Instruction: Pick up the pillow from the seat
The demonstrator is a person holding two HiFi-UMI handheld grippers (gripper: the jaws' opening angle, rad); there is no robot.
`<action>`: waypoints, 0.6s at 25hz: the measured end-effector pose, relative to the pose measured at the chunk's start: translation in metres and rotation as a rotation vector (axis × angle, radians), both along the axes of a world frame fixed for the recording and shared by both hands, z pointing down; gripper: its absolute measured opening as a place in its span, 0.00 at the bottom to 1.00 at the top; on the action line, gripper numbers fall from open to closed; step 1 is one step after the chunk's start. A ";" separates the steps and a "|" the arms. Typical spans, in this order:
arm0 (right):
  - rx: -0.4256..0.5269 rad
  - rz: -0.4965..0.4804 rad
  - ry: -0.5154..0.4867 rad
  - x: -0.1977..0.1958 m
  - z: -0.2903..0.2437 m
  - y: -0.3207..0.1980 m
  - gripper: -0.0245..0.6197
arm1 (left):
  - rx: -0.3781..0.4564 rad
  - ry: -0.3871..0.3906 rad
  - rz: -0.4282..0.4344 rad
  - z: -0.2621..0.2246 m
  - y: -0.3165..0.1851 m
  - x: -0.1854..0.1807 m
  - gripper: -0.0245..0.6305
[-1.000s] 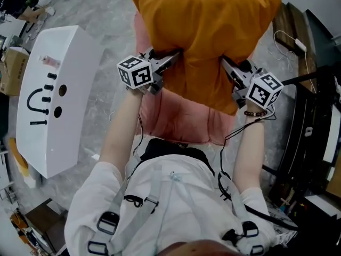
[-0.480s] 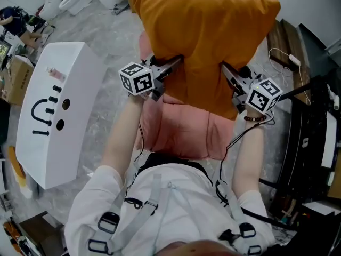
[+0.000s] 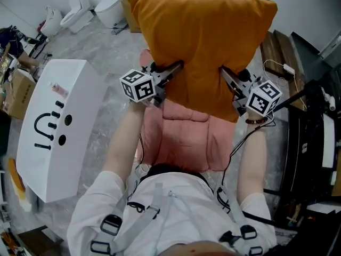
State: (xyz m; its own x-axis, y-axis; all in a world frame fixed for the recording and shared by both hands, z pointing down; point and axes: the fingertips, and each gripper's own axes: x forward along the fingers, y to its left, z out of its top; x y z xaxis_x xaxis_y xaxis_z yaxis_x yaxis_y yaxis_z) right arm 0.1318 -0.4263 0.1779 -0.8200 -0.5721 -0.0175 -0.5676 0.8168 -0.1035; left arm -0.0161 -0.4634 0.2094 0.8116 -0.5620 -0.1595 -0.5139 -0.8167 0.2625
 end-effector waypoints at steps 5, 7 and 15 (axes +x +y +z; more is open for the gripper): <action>0.055 -0.005 -0.002 0.003 -0.023 0.009 0.27 | 0.052 0.005 -0.001 -0.023 0.006 0.005 0.38; 0.074 -0.003 -0.001 0.000 -0.031 0.012 0.27 | 0.067 0.005 -0.004 -0.031 0.009 0.003 0.38; 0.164 -0.004 -0.022 0.000 -0.068 0.013 0.28 | 0.163 -0.004 -0.014 -0.077 0.006 0.004 0.38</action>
